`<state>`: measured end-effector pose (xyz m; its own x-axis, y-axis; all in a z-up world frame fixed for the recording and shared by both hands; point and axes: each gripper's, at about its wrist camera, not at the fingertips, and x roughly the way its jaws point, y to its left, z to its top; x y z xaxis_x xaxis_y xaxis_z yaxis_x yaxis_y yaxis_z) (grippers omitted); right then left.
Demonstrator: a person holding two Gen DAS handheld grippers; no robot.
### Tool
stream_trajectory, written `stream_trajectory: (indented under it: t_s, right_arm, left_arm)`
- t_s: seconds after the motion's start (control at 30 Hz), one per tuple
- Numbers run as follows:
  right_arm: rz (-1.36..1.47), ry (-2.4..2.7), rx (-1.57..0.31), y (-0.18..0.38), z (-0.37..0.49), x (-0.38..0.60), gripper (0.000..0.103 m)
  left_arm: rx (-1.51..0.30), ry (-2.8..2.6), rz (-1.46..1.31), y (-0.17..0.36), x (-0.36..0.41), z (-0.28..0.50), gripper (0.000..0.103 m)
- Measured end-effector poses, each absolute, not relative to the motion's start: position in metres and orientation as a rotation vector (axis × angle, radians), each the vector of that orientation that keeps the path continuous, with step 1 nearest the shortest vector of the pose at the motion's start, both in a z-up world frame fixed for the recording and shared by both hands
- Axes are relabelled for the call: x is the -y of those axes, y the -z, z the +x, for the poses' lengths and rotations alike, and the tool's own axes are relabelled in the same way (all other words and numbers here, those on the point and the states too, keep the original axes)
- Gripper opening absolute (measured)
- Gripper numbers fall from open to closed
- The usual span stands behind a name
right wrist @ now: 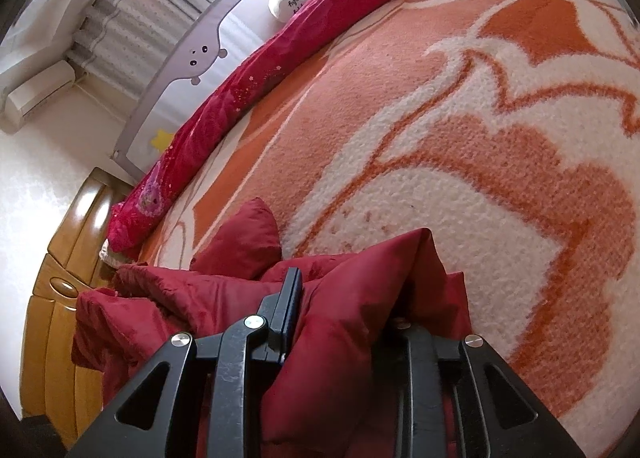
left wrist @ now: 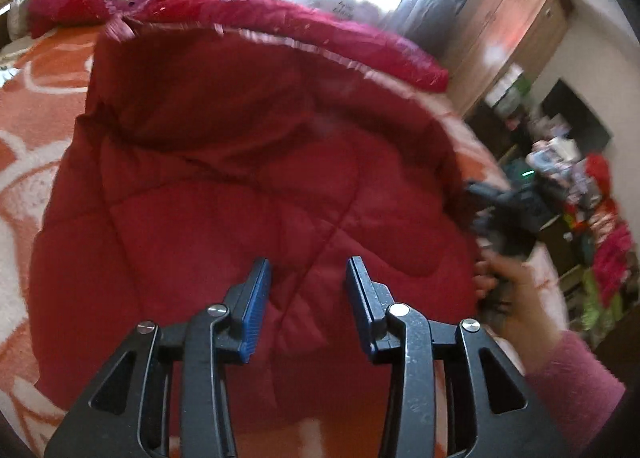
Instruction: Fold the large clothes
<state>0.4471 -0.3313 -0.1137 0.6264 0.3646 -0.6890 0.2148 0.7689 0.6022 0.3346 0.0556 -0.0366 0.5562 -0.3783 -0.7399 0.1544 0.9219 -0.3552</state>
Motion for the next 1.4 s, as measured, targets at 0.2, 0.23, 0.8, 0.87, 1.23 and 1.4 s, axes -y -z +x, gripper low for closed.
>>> stream_trajectory:
  t_s: [0.2, 0.23, 0.8, 0.87, 1.23, 1.4]
  right_arm:
    - [0.804, -0.156, -0.886, 0.083, 0.435, 0.341, 0.054]
    - [0.813, -0.165, -0.858, 0.074, 0.429, 0.342, 0.058]
    - [0.076, -0.183, -1.004, 0.089, 0.423, 0.221, 0.087]
    - [0.134, -0.168, -1.026, 0.094, 0.430, 0.228, 0.087]
    - [0.149, -0.141, -1.041, 0.098, 0.436, 0.230, 0.087]
    - [0.162, -0.144, -1.031, 0.090, 0.435, 0.231, 0.087]
  left_arm:
    - [-0.970, 0.243, -0.264, 0.055, -0.055, 0.358, 0.036]
    - [-0.962, 0.237, -0.266, 0.055, -0.055, 0.360, 0.036]
    - [-0.971, 0.209, -0.258, 0.067, -0.072, 0.378, 0.034]
    - [-0.977, 0.211, -0.278, 0.072, -0.077, 0.381, 0.032]
    - [-1.012, 0.164, -0.300, 0.080, -0.079, 0.385, 0.026]
    - [-1.027, 0.154, -0.299, 0.079, -0.074, 0.390, 0.026]
